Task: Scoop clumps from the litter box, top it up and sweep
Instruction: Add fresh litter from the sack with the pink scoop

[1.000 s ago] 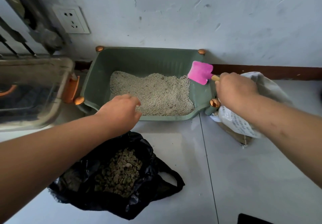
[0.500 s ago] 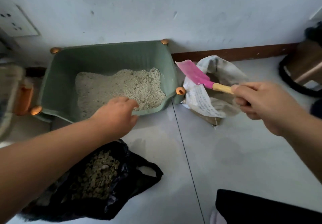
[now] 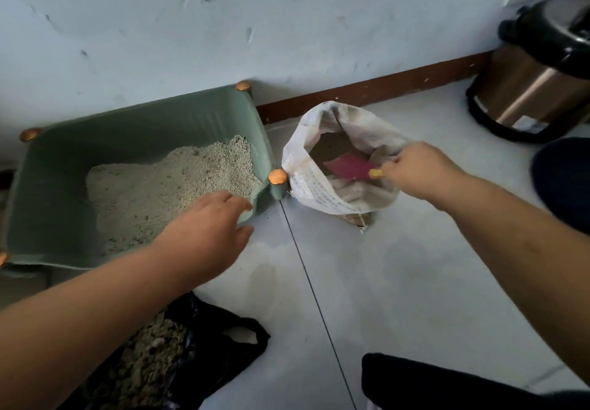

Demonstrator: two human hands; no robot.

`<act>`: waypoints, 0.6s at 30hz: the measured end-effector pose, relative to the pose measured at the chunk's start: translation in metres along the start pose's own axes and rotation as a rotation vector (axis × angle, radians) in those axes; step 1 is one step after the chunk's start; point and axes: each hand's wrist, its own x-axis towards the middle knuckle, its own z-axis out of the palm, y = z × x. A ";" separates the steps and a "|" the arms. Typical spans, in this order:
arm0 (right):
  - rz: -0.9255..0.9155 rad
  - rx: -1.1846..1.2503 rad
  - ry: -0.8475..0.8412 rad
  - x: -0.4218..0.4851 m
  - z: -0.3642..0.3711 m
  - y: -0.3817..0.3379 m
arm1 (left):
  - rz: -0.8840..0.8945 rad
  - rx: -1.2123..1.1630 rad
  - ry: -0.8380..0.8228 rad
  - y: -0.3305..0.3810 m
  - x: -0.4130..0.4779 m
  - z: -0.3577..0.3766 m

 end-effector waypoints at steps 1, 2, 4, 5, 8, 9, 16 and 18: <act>-0.015 -0.057 0.000 0.012 0.006 -0.005 | 0.000 0.003 0.000 0.002 0.001 -0.001; -0.015 -0.103 0.008 0.026 0.013 -0.009 | -0.003 0.010 -0.001 0.003 0.003 0.000; 0.008 -0.210 0.010 0.039 0.022 -0.018 | -0.012 0.011 0.003 0.004 0.004 0.000; 0.014 -0.257 0.007 0.042 0.026 -0.021 | -0.023 0.009 0.002 0.005 0.005 0.001; -0.022 -0.324 -0.038 0.056 0.043 -0.019 | -0.048 0.004 0.001 0.004 0.008 0.003; -0.010 -0.355 -0.051 0.059 0.049 -0.018 | -0.056 -0.006 -0.002 0.003 0.008 0.004; -0.085 -0.296 -0.087 0.081 0.077 -0.027 | -0.107 -0.023 -0.050 -0.003 0.001 0.007; -0.100 -0.247 -0.085 0.089 0.083 -0.028 | -0.122 -0.029 -0.047 -0.006 0.000 0.006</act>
